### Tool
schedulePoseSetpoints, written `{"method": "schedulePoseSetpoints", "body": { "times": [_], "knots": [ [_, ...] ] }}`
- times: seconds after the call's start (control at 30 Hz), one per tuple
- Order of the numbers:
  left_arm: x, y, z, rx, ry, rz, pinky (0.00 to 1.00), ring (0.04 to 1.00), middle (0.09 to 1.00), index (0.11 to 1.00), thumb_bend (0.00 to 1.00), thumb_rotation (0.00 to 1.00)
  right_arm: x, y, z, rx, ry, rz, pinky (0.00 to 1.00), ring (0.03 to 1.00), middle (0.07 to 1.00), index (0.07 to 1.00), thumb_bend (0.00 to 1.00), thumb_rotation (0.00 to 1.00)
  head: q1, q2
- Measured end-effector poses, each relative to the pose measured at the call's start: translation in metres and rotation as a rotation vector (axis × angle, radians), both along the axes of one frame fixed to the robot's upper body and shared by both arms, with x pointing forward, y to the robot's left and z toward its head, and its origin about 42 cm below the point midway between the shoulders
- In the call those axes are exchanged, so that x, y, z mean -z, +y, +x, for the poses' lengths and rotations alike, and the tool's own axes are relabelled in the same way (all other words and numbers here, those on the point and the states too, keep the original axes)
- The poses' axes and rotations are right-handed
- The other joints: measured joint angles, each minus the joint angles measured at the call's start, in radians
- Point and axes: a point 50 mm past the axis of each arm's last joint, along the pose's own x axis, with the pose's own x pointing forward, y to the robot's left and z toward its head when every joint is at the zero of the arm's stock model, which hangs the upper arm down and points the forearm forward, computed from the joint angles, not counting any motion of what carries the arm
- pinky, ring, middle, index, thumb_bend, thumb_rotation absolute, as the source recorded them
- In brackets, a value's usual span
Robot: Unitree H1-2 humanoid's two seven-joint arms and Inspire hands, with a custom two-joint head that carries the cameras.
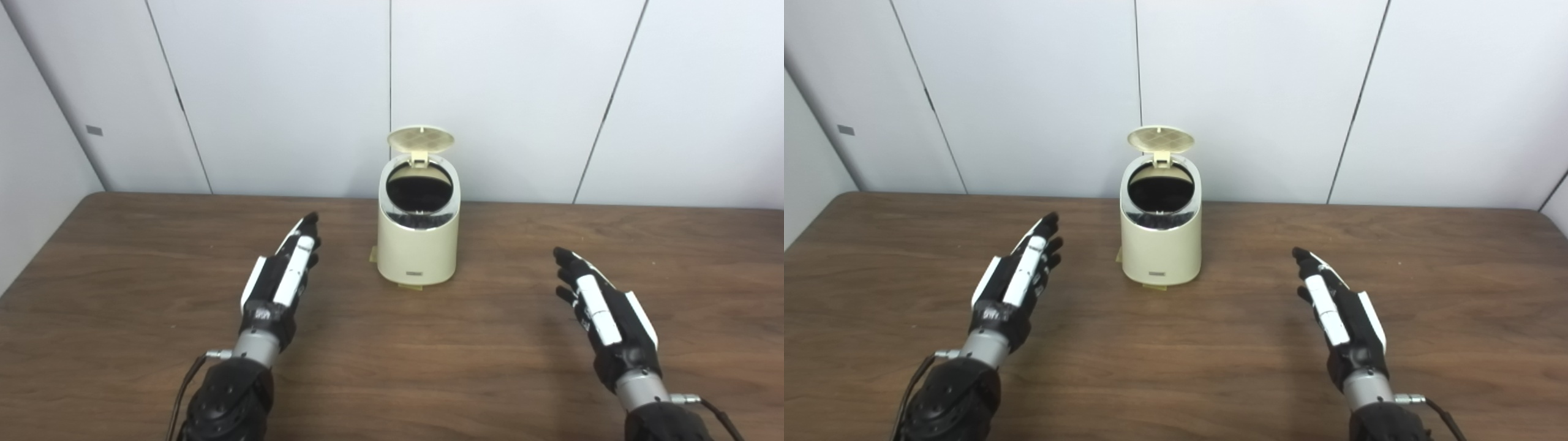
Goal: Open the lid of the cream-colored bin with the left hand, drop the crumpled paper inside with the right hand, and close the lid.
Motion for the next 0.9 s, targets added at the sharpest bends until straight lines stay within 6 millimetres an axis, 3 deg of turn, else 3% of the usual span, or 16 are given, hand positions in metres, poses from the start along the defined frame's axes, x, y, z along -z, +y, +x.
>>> {"method": "schedulePoseSetpoints", "body": {
  "times": [0.13,0.27,0.4,0.7,0.9],
  "knots": [
    [-0.005,-0.002,0.015,0.023,0.002,0.016,1.0,1.0,0.999,0.978,0.53,0.86,0.009,0.004,-0.009,-0.006,0.011,0.046,0.98,1.0,0.979,0.882,0.56,0.97,-0.005,-0.012],
    [-0.01,0.0,0.027,0.072,0.02,0.047,1.0,0.989,0.972,0.944,0.55,0.83,0.018,0.004,-0.011,0.011,-0.014,0.067,0.98,1.0,0.968,0.874,0.55,0.98,-0.005,-0.028],
    [-0.022,-0.001,0.041,0.096,0.001,0.04,0.99,0.978,0.957,0.931,0.58,0.79,0.028,0.009,-0.014,0.025,-0.01,0.08,0.98,0.982,0.946,0.89,0.56,1.0,0.0,-0.04],
    [-0.064,-0.012,0.072,0.118,-0.095,0.04,0.97,0.966,0.946,0.92,0.57,0.82,0.039,0.011,-0.018,0.006,-0.031,0.098,0.92,0.96,0.931,0.907,0.55,0.99,0.008,-0.054],
    [-0.071,-0.022,0.083,0.136,-0.1,0.074,0.97,0.963,0.945,0.921,0.57,0.86,0.043,0.011,-0.02,0.005,-0.041,0.102,0.94,0.952,0.925,0.908,0.53,1.0,0.008,-0.058]
  ]
}}
